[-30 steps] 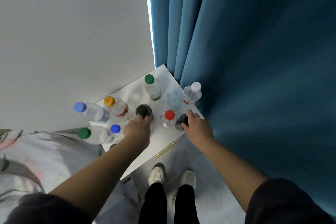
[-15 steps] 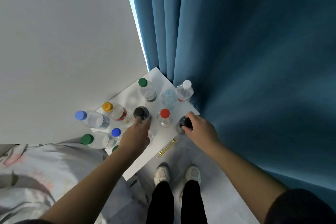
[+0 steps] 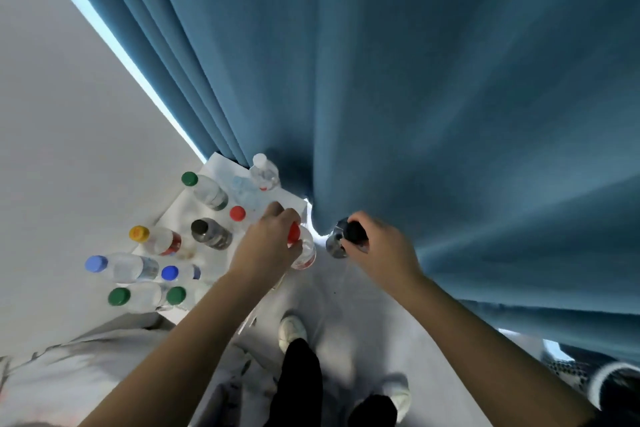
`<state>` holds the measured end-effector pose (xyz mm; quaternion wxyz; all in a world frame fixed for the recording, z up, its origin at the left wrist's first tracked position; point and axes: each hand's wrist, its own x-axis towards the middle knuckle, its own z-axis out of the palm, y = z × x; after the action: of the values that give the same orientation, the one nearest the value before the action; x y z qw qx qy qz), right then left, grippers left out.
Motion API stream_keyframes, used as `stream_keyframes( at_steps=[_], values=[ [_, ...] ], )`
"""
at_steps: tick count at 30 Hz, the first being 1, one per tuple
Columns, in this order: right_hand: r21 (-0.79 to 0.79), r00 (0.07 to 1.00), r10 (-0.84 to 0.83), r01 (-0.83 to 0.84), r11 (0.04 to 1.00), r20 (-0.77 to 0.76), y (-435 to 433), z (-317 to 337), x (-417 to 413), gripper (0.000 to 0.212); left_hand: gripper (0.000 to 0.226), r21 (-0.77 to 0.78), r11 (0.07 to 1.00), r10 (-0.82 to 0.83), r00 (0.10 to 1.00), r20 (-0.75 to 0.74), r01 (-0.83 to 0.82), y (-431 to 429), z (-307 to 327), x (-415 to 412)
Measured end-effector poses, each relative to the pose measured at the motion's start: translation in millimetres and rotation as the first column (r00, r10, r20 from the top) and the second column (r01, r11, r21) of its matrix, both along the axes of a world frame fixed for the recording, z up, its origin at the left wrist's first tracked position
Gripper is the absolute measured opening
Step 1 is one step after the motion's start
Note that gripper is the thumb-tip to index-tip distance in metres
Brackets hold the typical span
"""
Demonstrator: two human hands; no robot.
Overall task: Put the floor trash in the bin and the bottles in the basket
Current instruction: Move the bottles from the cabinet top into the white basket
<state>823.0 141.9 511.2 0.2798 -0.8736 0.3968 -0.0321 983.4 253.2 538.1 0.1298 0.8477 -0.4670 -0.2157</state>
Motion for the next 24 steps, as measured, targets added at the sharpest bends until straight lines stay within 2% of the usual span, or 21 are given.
stream_keyframes(
  at_steps=[6, 12, 18, 24],
  values=[
    [-0.028, 0.996, -0.092, 0.092, 0.995, 0.014, -7.7, 16.8, -96.9, 0.024, 0.028, -0.081, 0.989, -0.124, 0.992, 0.005, 0.124, -34.2, 14.3, -89.0],
    [-0.04, 0.974, -0.222, 0.223, 0.974, 0.04, -9.4, 25.2, -239.2, 0.026, 0.025, -0.087, 0.971, -0.225, 0.974, -0.014, 0.223, -58.4, 20.0, -213.2],
    [-0.062, 0.92, -0.391, 0.39, 0.919, -0.003, -6.5, 37.1, -381.6, 0.03, 0.024, -0.112, 0.937, -0.339, 0.939, -0.058, 0.331, -81.1, 24.7, -344.3],
    [-0.077, 0.865, -0.501, 0.498, 0.864, -0.033, -14.2, 32.7, -487.2, 0.03, 0.023, -0.1, 0.882, -0.469, 0.878, -0.093, 0.46, -114.3, 24.4, -444.1]
  ],
)
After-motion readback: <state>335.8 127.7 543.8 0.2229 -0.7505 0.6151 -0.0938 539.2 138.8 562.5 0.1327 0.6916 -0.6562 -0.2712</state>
